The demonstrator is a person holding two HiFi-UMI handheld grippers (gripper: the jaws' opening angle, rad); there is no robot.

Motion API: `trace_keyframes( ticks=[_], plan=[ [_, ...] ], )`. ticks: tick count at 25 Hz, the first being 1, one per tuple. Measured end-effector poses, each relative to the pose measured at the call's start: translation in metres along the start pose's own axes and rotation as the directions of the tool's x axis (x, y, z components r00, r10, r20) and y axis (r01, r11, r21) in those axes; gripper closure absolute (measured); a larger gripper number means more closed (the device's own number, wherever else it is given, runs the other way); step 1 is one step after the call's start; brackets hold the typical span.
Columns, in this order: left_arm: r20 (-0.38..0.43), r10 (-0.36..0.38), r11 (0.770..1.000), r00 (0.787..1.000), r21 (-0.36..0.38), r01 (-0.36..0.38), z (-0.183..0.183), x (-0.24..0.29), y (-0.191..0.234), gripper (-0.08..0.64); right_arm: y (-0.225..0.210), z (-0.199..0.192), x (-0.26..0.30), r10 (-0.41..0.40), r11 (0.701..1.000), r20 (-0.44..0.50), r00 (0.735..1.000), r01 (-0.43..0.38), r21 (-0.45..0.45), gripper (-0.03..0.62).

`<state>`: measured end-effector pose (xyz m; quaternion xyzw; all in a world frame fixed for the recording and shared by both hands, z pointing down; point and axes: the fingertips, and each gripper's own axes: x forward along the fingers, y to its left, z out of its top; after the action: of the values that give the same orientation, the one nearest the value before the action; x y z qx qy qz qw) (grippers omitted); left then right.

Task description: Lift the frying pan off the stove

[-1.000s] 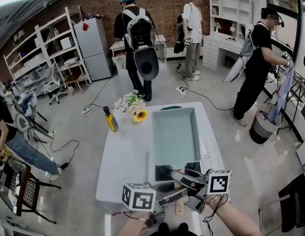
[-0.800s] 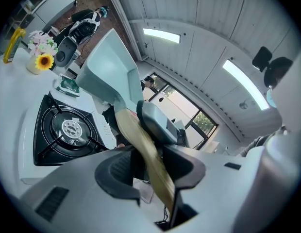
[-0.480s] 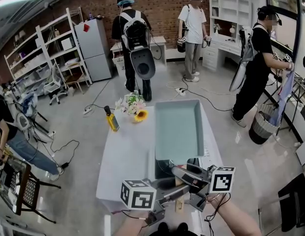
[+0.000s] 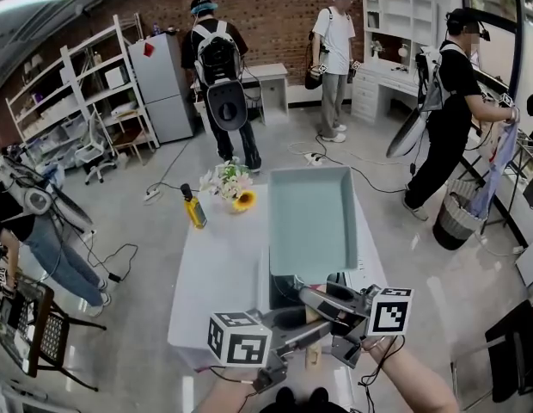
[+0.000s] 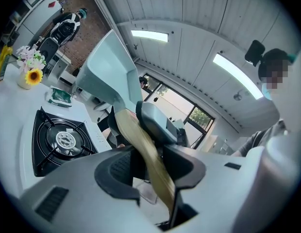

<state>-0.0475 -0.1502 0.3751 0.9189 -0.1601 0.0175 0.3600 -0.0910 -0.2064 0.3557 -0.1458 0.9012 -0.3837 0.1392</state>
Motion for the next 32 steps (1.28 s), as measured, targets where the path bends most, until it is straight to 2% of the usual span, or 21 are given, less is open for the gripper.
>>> trace_keyframes(
  ticks=[32],
  plan=[
    [-0.001, 0.011, 1.000, 1.000, 0.002, -0.011, 0.0020, 0.0037, 0.0001, 0.400, -0.0006, 0.0031, -0.0013, 0.005, 1.000, -0.002, 1.000, -0.005, -0.002, 0.390]
  ],
)
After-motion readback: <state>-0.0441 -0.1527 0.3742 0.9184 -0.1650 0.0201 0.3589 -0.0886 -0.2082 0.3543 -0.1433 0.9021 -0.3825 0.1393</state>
